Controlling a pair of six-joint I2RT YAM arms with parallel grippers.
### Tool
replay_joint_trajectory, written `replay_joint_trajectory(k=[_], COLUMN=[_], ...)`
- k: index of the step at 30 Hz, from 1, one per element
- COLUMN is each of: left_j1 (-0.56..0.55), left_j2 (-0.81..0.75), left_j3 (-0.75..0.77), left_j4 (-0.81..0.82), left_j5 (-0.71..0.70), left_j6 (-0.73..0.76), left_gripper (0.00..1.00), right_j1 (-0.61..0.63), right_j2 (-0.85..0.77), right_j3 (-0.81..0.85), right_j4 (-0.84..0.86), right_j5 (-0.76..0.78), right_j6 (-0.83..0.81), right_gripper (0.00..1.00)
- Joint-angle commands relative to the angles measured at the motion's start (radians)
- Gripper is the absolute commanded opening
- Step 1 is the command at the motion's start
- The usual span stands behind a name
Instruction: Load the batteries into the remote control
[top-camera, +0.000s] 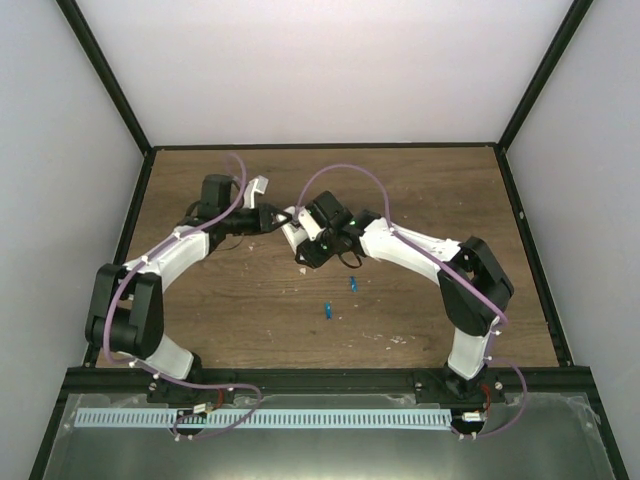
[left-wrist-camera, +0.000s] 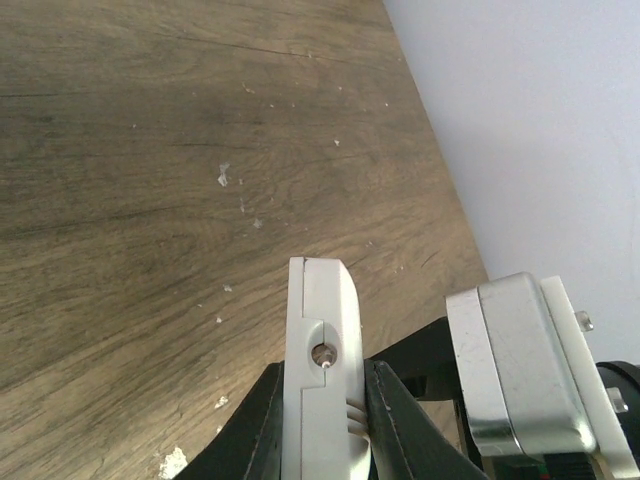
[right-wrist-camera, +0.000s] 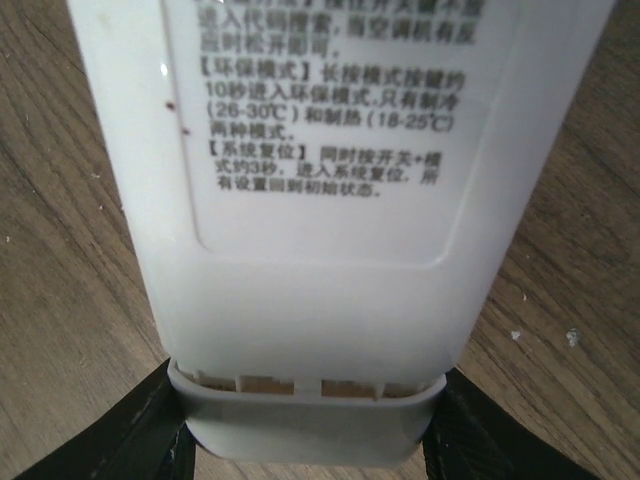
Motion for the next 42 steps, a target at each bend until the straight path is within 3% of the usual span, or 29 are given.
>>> replay_joint_trajectory(k=[1, 12, 19, 25, 35, 42], left_j1=[0.046, 0.064, 0.081, 0.084, 0.084, 0.081], left_j2=[0.004, 0.018, 0.024, 0.031, 0.030, -0.005], left_j3=[0.074, 0.087, 0.095, 0.104, 0.069, 0.019], left_j4=[0.084, 0.084, 0.099, 0.100, 0.113, 0.133], left_j5=[-0.047, -0.052, -0.050, -0.048, 0.006, 0.041], left_j6=[0.002, 0.006, -0.008, -0.010, -0.021, -0.037], left_gripper=[0.00, 0.00, 0.00, 0.00, 0.00, 0.00], right_j1=[0.012, 0.012, 0.012, 0.011, -0.006, -0.009], right_j2=[0.020, 0.017, 0.019, 0.006, -0.079, -0.055], right_j3=[-0.046, -0.074, -0.089, -0.093, -0.008, 0.057], right_j4=[-0.143, -0.150, -0.158, -0.146, -0.062, -0.029], right_j5=[0.003, 0.010, 0.013, 0.022, 0.075, 0.062], right_j6=[-0.029, -0.029, -0.032, -0.028, -0.012, -0.033], right_gripper=[0.44, 0.49, 0.58, 0.56, 0.86, 0.92])
